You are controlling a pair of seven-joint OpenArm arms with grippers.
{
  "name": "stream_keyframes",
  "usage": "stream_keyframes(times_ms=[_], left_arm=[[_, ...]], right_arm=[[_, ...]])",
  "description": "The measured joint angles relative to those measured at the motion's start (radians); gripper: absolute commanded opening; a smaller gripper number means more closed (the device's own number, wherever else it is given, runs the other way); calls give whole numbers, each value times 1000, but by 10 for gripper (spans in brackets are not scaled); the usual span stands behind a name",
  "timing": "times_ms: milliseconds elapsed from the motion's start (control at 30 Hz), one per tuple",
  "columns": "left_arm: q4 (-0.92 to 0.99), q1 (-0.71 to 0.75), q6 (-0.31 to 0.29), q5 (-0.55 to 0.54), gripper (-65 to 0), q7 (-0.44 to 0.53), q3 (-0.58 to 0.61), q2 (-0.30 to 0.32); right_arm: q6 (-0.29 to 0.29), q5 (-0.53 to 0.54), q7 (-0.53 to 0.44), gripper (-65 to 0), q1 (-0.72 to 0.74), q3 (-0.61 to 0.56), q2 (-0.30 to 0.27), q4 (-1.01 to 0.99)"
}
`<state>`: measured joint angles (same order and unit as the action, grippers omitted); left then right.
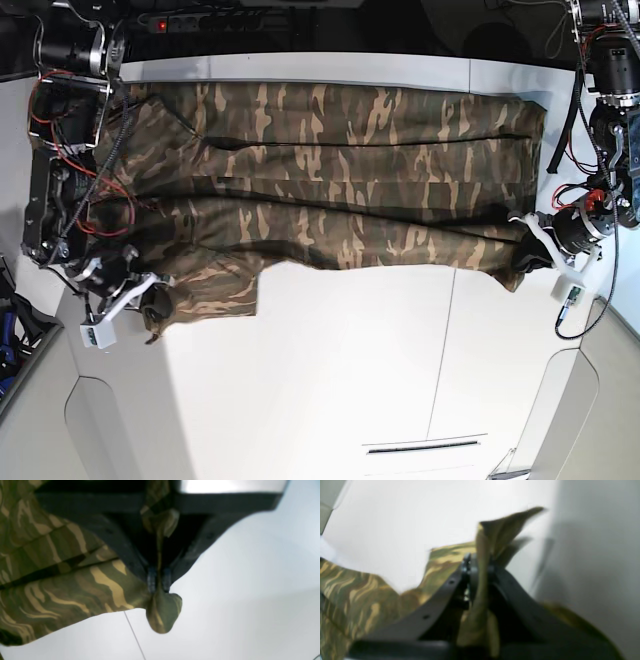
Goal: Fold the T-shirt properly
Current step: 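Lay the folded hem down and pull the strip toward the robot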
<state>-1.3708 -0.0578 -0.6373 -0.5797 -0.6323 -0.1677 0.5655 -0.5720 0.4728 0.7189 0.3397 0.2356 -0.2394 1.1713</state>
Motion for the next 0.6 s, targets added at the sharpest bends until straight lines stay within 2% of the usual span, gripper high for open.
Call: stream_keyframes(times_ms=[100, 267, 467, 600], left_arm=[[-3, 0, -1, -1, -650, -12, 0, 11], [-106, 33, 1, 1, -650, -34, -1, 28], [-269, 139, -3, 48, -650, -42, -2, 39], [-303, 180, 46, 92, -650, -41, -6, 64]], right_arm=[[2, 63, 68, -650, -83, 6, -45, 113], [-5, 207, 119, -650, -199, 43, -89, 280], [-13, 270, 177, -650, -317, 118, -95, 383], [-14, 305, 175, -650, -365, 159, -93, 429]])
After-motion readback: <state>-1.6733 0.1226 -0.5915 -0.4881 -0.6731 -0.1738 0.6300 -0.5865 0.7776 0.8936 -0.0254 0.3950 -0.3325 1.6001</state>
